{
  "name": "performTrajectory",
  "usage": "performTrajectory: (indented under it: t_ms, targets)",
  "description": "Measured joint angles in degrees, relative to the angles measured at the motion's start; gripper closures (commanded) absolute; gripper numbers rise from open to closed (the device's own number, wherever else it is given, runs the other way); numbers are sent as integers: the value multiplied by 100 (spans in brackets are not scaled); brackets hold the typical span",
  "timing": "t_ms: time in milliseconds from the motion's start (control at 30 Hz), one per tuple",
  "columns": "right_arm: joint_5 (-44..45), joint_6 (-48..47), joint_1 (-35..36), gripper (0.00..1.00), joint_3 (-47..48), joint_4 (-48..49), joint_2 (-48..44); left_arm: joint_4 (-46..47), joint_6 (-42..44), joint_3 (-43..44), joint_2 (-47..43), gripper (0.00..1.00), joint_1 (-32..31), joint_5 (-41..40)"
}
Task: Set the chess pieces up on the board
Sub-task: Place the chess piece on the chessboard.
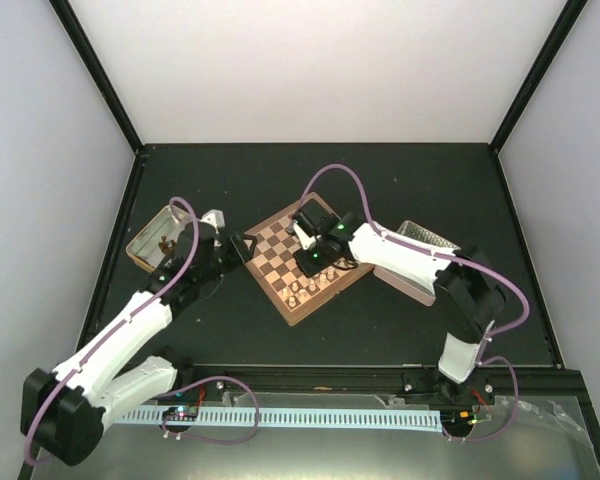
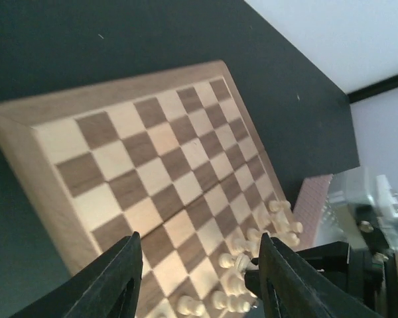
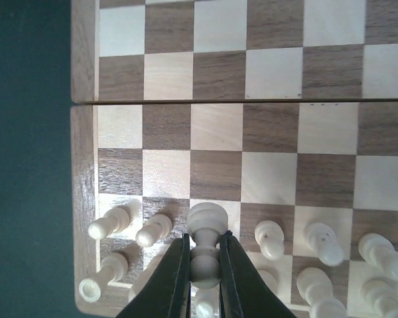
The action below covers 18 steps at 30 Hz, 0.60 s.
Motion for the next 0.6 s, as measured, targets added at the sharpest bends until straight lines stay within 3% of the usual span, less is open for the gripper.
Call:
performTrajectory:
  t_ms: [300,600]
  targets:
    - [459,-96,278,92,986,-903,1069,-435,308,-531,-1360,47,0,-1209]
    - [780,-118,435,89,1235,-1408,1445,-444,369,-903,-1928,46,0,-1471]
